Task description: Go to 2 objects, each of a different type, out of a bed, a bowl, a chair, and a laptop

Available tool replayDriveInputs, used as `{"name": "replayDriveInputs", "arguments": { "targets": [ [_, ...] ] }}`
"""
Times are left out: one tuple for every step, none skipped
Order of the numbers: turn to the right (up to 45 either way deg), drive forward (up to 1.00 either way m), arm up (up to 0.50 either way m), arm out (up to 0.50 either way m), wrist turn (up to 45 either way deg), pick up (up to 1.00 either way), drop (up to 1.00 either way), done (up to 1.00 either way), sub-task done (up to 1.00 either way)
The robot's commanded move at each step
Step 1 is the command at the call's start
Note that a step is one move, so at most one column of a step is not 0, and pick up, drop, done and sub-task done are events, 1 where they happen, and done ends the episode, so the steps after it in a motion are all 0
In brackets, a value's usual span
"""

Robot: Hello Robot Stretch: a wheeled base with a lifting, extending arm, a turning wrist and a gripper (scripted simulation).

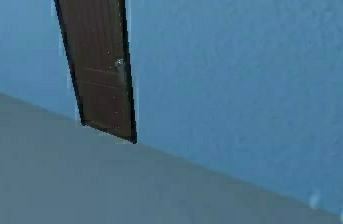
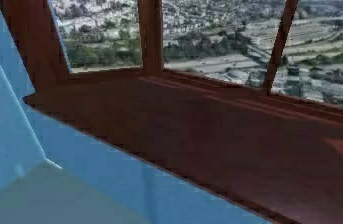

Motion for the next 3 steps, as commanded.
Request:
{"name": "replayDriveInputs", "arguments": {
  "targets": [
    [-45.0,0.00,0.00,0.00,0.0,0.00,0.00,0.00,0.00],
    [-18.0,0.00,0.00,0.00,0.0,0.00,0.00,0.00,0.00],
    [0.0,0.10,0.00,0.00,0.0,0.00,0.00,0.00,0.00]
  ]
}}
